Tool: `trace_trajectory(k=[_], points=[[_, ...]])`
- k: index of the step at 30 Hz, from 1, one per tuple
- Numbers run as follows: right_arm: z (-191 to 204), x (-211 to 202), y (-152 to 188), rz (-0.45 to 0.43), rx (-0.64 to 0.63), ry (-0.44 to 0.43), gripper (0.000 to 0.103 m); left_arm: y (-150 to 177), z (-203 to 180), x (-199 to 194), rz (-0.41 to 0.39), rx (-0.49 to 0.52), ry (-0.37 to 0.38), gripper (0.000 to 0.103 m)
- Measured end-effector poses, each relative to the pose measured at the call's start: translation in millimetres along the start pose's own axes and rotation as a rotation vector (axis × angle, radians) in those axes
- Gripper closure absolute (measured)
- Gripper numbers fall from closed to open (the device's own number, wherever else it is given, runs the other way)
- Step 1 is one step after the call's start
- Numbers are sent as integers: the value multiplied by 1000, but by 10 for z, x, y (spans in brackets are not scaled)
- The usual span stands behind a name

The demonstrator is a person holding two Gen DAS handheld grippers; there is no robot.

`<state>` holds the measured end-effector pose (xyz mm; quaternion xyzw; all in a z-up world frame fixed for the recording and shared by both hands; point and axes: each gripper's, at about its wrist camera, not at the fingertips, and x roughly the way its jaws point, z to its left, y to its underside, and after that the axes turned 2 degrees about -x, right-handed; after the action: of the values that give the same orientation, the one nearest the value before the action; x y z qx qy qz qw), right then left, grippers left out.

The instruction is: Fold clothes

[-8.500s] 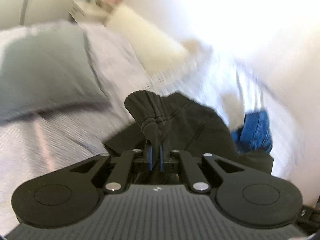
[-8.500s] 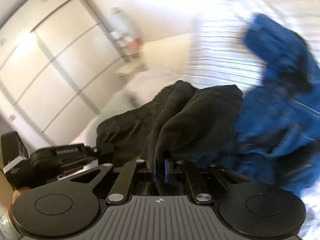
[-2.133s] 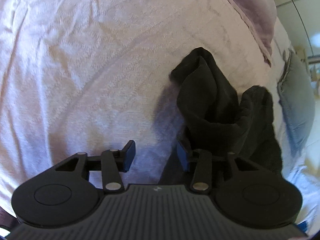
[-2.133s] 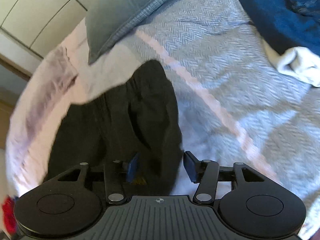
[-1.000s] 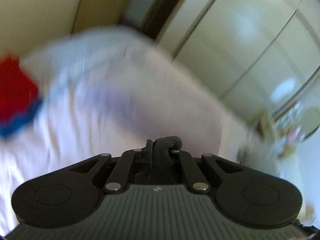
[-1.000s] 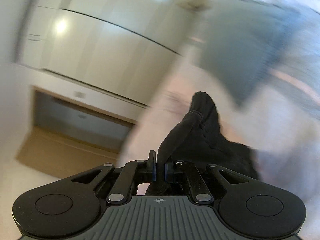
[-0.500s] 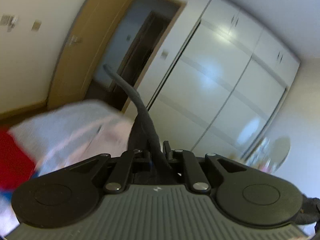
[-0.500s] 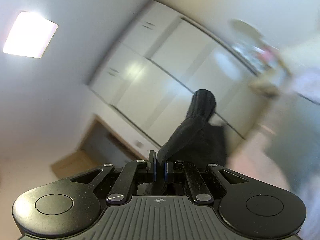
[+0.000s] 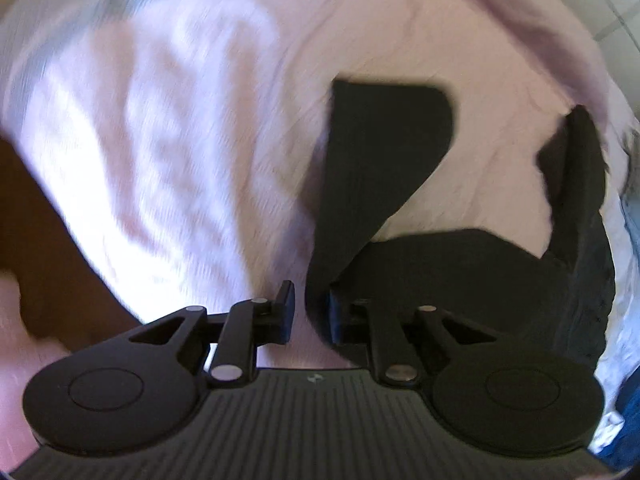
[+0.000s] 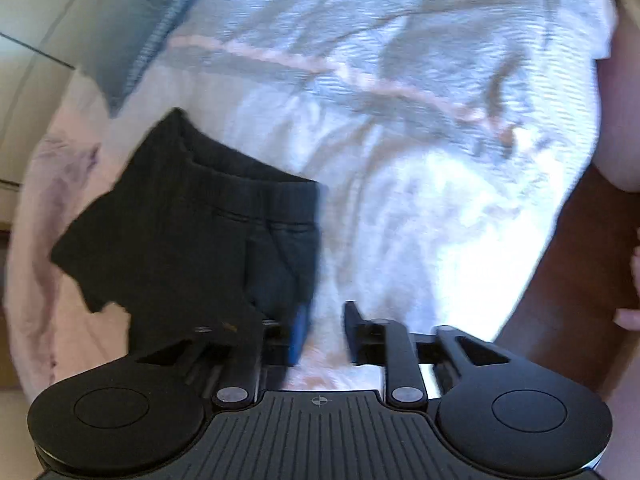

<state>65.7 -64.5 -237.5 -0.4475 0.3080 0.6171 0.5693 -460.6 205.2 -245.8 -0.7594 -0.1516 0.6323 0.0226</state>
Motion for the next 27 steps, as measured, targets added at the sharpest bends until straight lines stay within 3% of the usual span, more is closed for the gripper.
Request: trace_trajectory(k=[2, 7, 13, 16, 17, 18, 23, 27], points=[[-1, 66, -20, -18, -12, -46, 48, -101, -8, -88, -35, 5, 7, 90], [-121, 341, -126, -8, -11, -124, 48, -136, 72, -83, -86, 1, 0, 87], [-376, 888, -329, -47, -23, -194, 48, -107, 190, 24, -133, -24, 42, 83], [-423, 1134, -366, -44, 15, -278, 48, -106, 249, 73, -157, -64, 72, 82], [-404, 1194, -372, -38, 22, -295, 52, -108, 265, 65, -171, -78, 89, 82], [-341, 1209, -374, -35, 5, -293, 79, -111, 281, 53, -186, -93, 107, 82], [-265, 881, -506, -133, -102, -325, 82, -232, 394, -33, -278, -156, 198, 74], [-393, 558, -709, -216, -106, -339, 83, -534, 421, 302, -246, -200, 197, 72]])
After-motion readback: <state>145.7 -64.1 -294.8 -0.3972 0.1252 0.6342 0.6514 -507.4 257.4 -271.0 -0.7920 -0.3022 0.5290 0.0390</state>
